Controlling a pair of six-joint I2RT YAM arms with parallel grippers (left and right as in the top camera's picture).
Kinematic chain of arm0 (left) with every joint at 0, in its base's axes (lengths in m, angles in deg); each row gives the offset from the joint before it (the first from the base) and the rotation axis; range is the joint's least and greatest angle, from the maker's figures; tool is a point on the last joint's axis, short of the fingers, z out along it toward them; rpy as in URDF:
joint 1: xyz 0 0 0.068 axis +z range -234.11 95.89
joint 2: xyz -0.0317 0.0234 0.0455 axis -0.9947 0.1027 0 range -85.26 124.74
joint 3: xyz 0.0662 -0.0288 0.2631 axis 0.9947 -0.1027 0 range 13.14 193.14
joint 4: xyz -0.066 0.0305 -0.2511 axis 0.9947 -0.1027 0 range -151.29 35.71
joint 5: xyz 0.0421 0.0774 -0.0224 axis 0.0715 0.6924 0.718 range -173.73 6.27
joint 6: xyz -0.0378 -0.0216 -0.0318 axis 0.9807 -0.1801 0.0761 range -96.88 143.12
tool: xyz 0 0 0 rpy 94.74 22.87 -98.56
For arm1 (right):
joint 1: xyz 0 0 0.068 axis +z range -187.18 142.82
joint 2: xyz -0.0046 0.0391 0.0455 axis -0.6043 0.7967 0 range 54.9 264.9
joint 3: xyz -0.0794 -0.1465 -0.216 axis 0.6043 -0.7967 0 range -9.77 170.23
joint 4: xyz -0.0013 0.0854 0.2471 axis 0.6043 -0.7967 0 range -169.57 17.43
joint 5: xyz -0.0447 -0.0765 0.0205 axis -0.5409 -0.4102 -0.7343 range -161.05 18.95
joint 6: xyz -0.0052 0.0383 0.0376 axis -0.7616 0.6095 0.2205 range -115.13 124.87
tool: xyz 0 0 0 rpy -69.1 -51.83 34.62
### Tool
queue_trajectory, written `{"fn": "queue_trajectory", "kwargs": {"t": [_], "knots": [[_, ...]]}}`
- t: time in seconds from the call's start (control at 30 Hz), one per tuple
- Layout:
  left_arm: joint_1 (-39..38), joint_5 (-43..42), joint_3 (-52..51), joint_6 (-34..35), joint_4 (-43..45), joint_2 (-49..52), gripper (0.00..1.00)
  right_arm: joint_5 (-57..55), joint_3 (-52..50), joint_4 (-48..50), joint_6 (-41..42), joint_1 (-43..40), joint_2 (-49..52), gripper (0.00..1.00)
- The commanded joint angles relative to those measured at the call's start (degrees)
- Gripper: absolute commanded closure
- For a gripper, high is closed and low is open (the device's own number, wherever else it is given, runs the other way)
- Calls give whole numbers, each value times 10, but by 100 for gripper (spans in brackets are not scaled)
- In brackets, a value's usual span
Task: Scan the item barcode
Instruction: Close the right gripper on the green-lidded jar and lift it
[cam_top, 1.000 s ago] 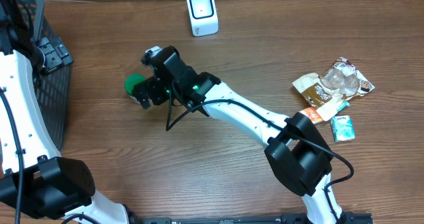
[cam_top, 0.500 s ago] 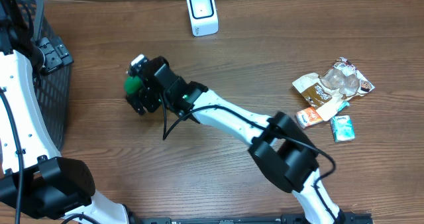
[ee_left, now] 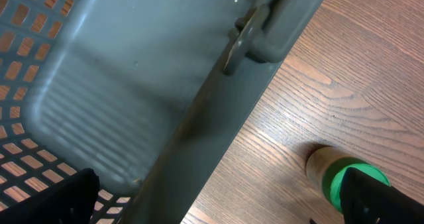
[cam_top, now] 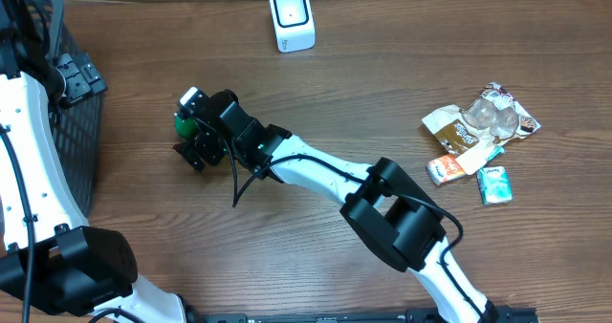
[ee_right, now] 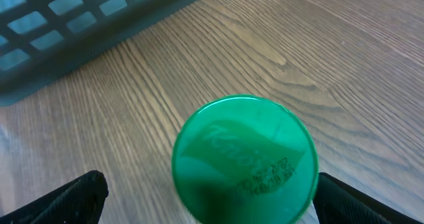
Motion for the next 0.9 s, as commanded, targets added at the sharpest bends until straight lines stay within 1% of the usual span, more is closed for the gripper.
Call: {"fn": "queue_trajectory", "kwargs": {"t": [0.0,0.3,0.47,0.53,0.6,0.67,0.73,0.87], "knots": [[-8,-2,0,-7,0,6,0,-2,7,22,-5,4,31,0],[-8,-2,0,-7,0,6,0,-42,7,47,-5,3,42,1],[-8,-2,0,-7,0,6,0,-42,7,51,-4,3,42,16],[-8,-2,0,-7,0,6,0,-42,7,51,-5,3,42,25],[-8,-2,0,-7,0,6,0,-42,7,51,-4,3,42,28],[-8,-2,0,-7,0,6,0,-42,7,50,-4,3,42,35],[-8,-2,0,-7,0,6,0,-42,7,50,-4,3,42,36],[-8,-2,0,-7,0,6,0,-42,7,50,-4,2,41,35]]}}
